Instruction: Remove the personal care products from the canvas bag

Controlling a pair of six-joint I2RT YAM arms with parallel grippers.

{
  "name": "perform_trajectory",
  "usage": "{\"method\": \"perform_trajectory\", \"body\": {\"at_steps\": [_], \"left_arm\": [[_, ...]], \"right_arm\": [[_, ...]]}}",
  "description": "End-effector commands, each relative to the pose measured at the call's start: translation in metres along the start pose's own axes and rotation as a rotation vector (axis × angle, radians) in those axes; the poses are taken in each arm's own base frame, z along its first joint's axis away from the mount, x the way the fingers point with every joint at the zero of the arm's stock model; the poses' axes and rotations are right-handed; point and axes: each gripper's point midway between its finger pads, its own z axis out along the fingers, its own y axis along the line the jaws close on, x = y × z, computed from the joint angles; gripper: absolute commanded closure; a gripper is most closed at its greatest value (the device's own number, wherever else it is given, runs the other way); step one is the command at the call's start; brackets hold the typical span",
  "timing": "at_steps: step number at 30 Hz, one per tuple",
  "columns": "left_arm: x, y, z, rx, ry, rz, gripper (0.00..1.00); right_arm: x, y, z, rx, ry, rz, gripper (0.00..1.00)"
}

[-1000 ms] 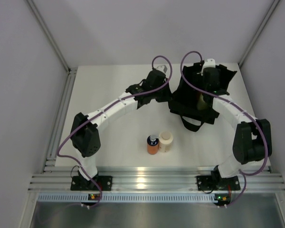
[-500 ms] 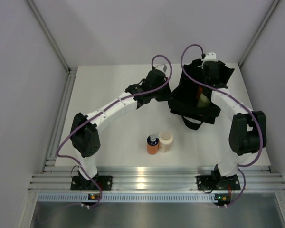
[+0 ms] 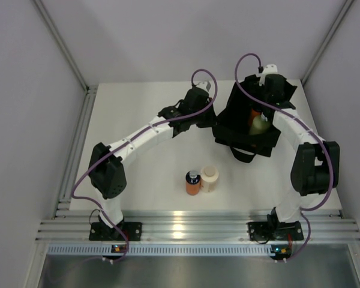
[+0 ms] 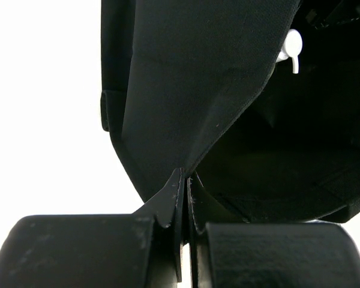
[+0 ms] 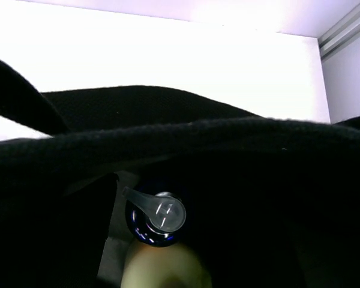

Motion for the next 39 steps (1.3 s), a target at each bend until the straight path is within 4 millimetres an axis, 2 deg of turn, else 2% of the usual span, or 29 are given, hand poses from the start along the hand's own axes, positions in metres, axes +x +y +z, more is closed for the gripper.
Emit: {"method": "perform_trajectory", "body": {"at_steps": [1,7,12,15,18,19,22,23,24,26,30,31,39], "left_arm": [[-0.015,-0.014,-0.023,0.033,-0.031,0.021,1.00],[-0.020,-0.017,-0.027,0.040,-0.045,0.033,1.00],[-0.025,-0.012,-0.027,0.015,-0.070,0.038,1.00],[-0.026,-0.013,-0.028,0.018,-0.071,0.038,1.00],[-0.026,-0.012,-0.028,0.013,-0.073,0.038,1.00],[-0.026,-0.011,-0.028,0.011,-0.075,0.038,1.00],[-0.025,-0.010,-0.027,0.007,-0.072,0.039,1.00],[-0.025,-0.009,-0.027,0.004,-0.074,0.039,1.00],[-0.025,-0.009,-0.027,0.004,-0.074,0.039,1.00],[-0.025,-0.009,-0.026,0.003,-0.073,0.037,1.00],[-0.024,-0.011,-0.023,0.011,-0.065,0.036,1.00],[-0.026,-0.013,-0.023,0.015,-0.070,0.038,1.00],[-0.029,-0.012,-0.025,0.005,-0.083,0.043,1.00]], "right_arm": [[-0.007,-0.009,0.002,-0.025,-0.003,-0.020,0.24],[0.000,-0.002,0.010,-0.068,0.012,-0.051,0.27],[0.001,-0.001,0.013,-0.081,0.012,-0.089,0.33],[0.003,0.000,0.017,-0.090,0.013,-0.095,0.46],[0.005,0.001,0.020,-0.088,0.011,-0.090,0.63],[0.004,0.001,0.019,-0.087,0.005,-0.088,0.72],[-0.004,-0.002,0.013,-0.071,-0.029,-0.074,0.87],[-0.004,-0.004,0.012,-0.064,-0.034,-0.065,0.95],[-0.013,-0.006,0.007,-0.055,-0.066,-0.055,1.00],[-0.018,-0.008,0.001,-0.046,-0.097,-0.025,1.00],[-0.041,-0.013,-0.018,-0.025,-0.196,0.042,1.00],[-0.052,-0.015,-0.026,-0.015,-0.233,0.054,1.00],[-0.082,-0.021,-0.054,0.020,-0.314,0.086,1.00]]}}
